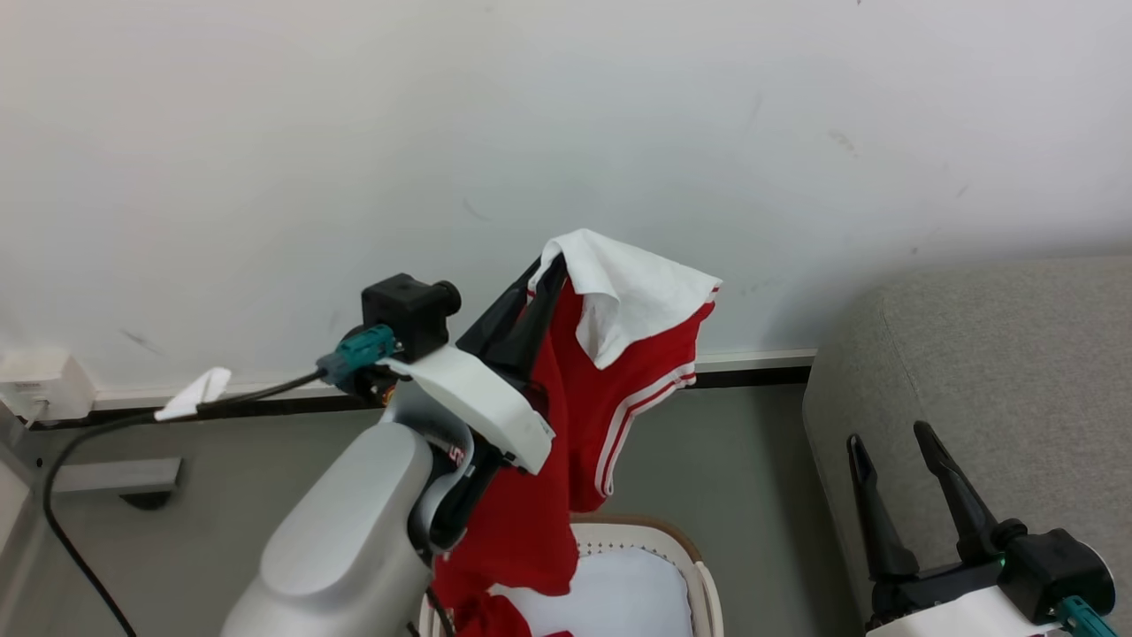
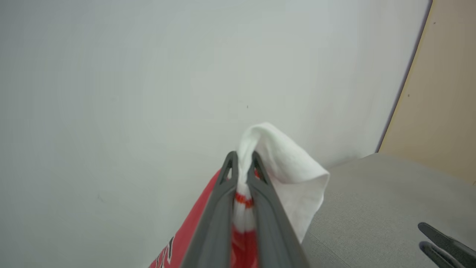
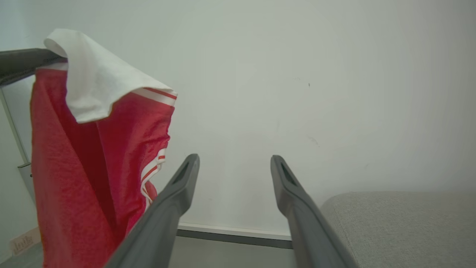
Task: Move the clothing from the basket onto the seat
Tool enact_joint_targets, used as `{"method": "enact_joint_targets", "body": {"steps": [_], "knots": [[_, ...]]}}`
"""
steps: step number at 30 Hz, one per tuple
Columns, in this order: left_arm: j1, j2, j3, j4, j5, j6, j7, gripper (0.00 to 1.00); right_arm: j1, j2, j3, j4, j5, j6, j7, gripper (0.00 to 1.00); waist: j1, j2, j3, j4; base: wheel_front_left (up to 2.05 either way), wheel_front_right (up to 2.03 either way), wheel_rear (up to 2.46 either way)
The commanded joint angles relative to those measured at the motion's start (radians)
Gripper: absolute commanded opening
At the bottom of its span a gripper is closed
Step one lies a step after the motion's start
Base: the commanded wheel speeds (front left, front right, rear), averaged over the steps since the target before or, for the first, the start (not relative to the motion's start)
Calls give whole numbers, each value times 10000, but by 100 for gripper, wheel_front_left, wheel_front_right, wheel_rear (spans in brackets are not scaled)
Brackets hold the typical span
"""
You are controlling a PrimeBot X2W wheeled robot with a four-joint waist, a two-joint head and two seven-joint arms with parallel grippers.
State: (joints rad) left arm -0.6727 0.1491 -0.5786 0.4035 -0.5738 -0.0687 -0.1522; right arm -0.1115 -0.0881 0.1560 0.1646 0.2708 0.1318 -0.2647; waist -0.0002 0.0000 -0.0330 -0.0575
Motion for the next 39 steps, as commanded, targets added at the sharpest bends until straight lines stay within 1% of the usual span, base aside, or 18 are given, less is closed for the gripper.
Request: {"method": "enact_joint_targets", "body": {"steps": [1, 8, 15, 21, 28, 31, 35, 39], "knots": [[55, 119, 65, -214, -48, 76, 94, 0, 67, -57, 48, -8, 56, -19, 5, 100, 2, 0, 4, -7, 0, 0, 0], [274, 283, 62, -843, -139, 319, 361, 0, -68, -114, 266, 26, 142, -19, 5, 100, 2, 0, 122, -100, 0, 0, 0], [427, 308, -25, -1171, -227, 346, 496, 0, -127, -188, 636, 117, 282, -19, 5, 100, 2, 0, 221, -150, 0, 0, 0], [512, 98, -268, -1481, -401, 194, 649, 0, -548, -770, 1839, 612, 931, -20, 5, 100, 2, 0, 260, 12, 0, 0, 0], [513, -178, -702, -1856, -450, 41, 834, 0, -1797, -1492, 3132, 2128, 1884, -20, 5, 100, 2, 0, 185, 462, 0, 0, 0], [476, -272, -897, -2024, -461, -16, 947, 0, -2386, -1726, 3916, 2762, 2352, -20, 17, 100, 2, 0, 146, 687, 0, 0, 0], [469, -387, -1144, -2169, -516, -76, 1060, 0, -3105, -1855, 4897, 3559, 3026, -20, 22, 100, 2, 0, 105, 1001, 0, 0, 0], [510, -544, -1385, -2318, -655, -135, 1143, 0, -3684, -1832, 5938, 4176, 3774, -20, 22, 100, 2, 0, 85, 1359, 0, 0, 0]]}}
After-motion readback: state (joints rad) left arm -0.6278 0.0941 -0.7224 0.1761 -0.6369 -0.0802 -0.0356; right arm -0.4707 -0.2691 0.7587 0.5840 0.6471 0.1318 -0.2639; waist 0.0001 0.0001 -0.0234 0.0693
